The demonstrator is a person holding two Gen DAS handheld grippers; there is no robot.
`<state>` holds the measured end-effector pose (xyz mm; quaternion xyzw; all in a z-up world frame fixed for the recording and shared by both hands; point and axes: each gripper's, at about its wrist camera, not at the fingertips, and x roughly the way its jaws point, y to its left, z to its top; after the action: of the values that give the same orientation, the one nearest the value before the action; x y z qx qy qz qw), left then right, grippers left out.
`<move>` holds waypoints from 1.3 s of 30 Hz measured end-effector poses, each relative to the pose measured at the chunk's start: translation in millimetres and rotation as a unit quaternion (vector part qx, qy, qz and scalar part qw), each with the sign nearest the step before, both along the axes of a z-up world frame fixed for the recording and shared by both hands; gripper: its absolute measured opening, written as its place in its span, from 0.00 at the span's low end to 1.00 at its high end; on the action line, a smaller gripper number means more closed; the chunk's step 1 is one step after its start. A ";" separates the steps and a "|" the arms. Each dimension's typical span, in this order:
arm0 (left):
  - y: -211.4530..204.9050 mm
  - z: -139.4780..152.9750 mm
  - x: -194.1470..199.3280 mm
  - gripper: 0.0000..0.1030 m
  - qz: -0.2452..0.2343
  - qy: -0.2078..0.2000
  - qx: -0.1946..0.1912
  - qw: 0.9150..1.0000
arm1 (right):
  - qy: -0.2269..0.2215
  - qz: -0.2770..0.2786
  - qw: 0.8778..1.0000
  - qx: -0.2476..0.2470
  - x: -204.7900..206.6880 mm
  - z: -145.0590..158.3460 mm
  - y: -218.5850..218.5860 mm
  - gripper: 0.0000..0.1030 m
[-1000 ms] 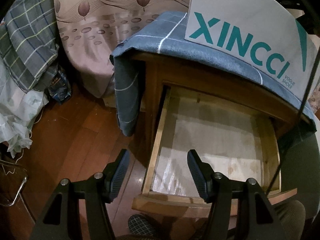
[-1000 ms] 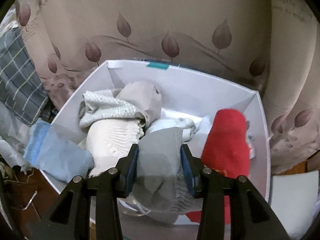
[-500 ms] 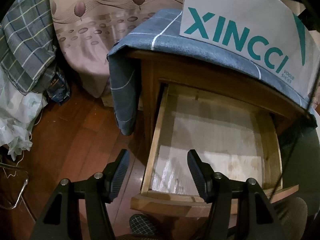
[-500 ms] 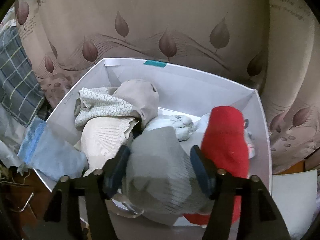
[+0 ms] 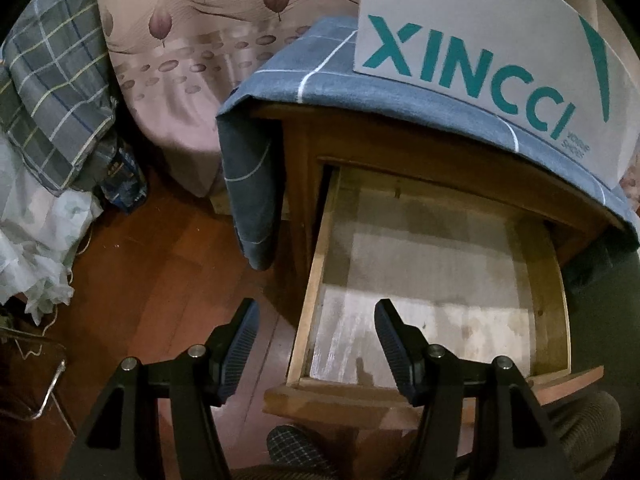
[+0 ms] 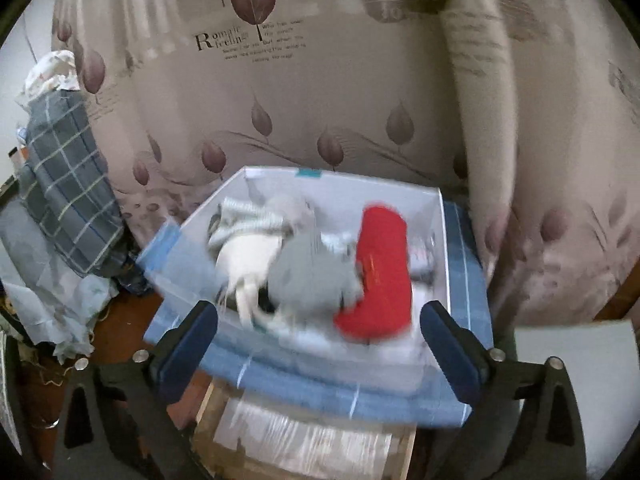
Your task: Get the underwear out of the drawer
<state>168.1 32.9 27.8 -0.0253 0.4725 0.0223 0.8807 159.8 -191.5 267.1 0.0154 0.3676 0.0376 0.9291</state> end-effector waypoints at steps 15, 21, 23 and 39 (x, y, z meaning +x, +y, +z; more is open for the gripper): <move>-23.8 7.2 -24.9 0.60 -0.035 -0.008 0.024 0.999 | 0.098 -0.029 0.994 -0.037 -80.7 -162.9 1.5 0.98; -33.6 7.8 -27.3 0.60 -0.051 -0.015 0.029 0.998 | 0.117 -0.021 0.992 -0.040 -89.0 -192.4 4.7 0.98; -34.7 8.1 -27.4 0.60 -0.053 -0.016 0.027 0.998 | 0.127 -0.022 0.991 -0.029 -88.9 -198.0 2.4 0.98; -47.7 3.0 -32.0 0.60 -0.072 -0.013 0.042 0.996 | 0.134 -0.044 0.990 -0.014 -88.7 -209.4 -6.2 0.98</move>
<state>136.2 -14.8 30.8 0.0457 0.4605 -0.0218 0.8862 71.1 -197.7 57.7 0.0230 0.4887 -0.0110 0.8721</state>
